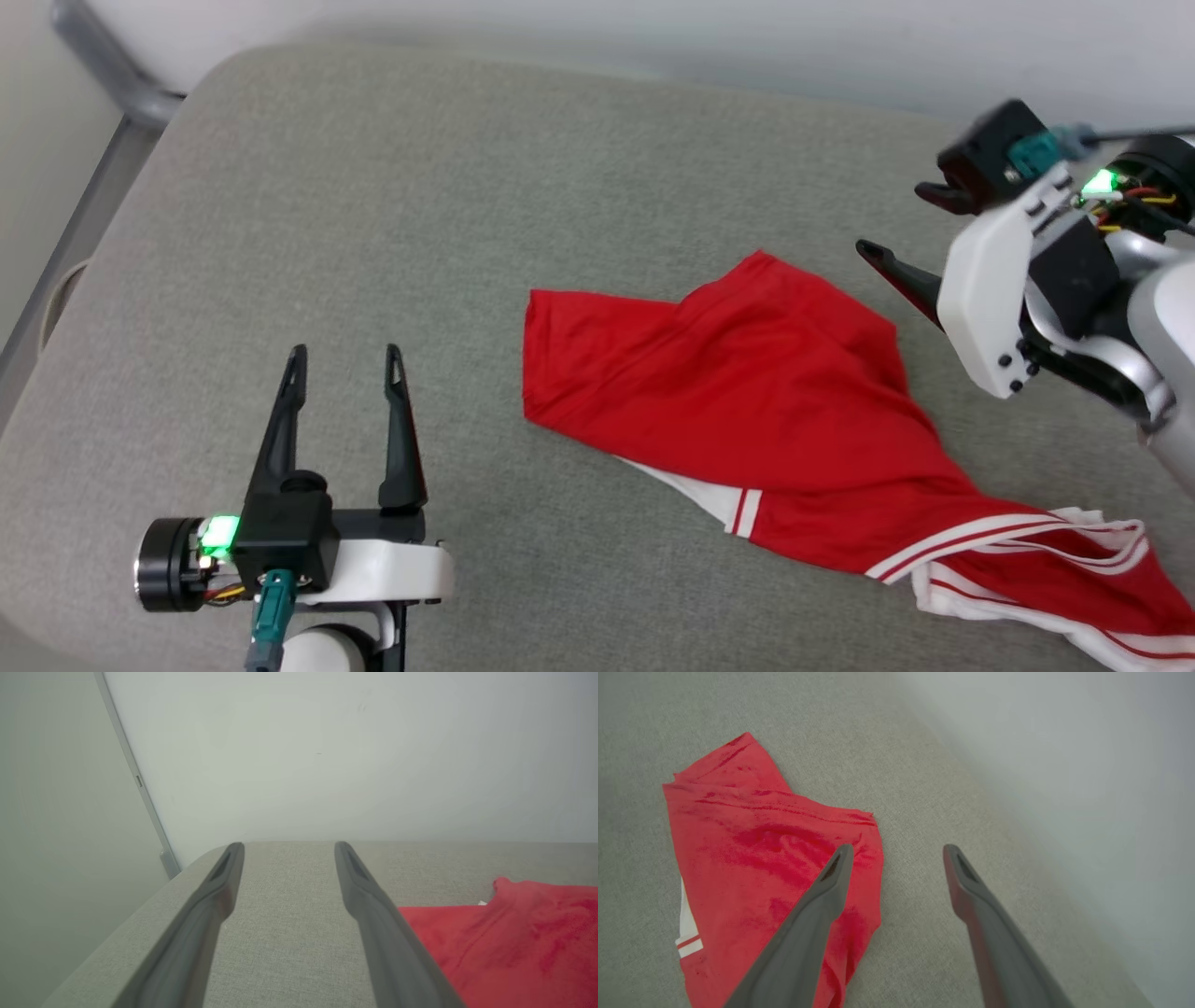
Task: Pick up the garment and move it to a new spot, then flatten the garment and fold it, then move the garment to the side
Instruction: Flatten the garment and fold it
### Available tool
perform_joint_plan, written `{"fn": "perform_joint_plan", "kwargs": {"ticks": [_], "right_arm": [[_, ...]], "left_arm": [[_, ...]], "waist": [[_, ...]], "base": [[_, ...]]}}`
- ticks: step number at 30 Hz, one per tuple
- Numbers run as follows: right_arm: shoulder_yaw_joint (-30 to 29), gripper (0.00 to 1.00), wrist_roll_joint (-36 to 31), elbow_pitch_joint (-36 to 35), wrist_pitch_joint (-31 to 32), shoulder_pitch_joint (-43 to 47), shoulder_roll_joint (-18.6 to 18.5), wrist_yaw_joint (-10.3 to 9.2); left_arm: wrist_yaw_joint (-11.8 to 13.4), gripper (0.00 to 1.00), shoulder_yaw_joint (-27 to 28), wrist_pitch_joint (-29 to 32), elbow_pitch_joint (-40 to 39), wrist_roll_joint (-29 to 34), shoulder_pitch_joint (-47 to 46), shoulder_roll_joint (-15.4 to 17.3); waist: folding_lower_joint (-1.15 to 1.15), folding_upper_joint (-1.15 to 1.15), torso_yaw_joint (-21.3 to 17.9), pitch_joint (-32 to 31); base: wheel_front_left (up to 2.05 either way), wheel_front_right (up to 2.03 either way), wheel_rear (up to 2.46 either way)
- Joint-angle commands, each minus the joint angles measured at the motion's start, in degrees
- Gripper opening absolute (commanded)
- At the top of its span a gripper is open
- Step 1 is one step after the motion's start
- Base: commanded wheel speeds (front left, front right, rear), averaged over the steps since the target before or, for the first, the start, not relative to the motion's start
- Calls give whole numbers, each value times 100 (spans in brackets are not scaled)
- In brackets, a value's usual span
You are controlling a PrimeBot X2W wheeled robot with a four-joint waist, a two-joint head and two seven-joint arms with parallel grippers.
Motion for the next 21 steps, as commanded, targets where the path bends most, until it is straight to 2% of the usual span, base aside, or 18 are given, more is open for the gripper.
{"fn": "perform_joint_plan", "kwargs": {"ticks": [1,5,9,16,21], "right_arm": [[215,100,210,134,278,-268,-46,-9],[1067,100,645,570,1026,-1102,-138,-9],[1737,100,870,1029,1439,-1660,-77,-9],[2710,100,953,1838,1343,-2114,77,-9],[3223,100,1204,2252,1594,-1735,142,-4]], "left_arm": [[-71,100,47,-11,3,82,-72,-103],[-328,100,189,-11,42,293,-191,-480],[-544,100,367,-11,56,475,-274,-832],[-905,100,671,-11,76,754,-370,-1303],[-1117,100,869,-11,123,887,-403,-1516]], "waist": [[-1,0,285,300],[-1,0,569,622],[-1,0,812,913],[-1,0,1071,1328],[-1,0,1128,1453]], "base": [[0,0,0],[0,0,0],[0,0,0],[0,0,0],[0,0,0]]}}
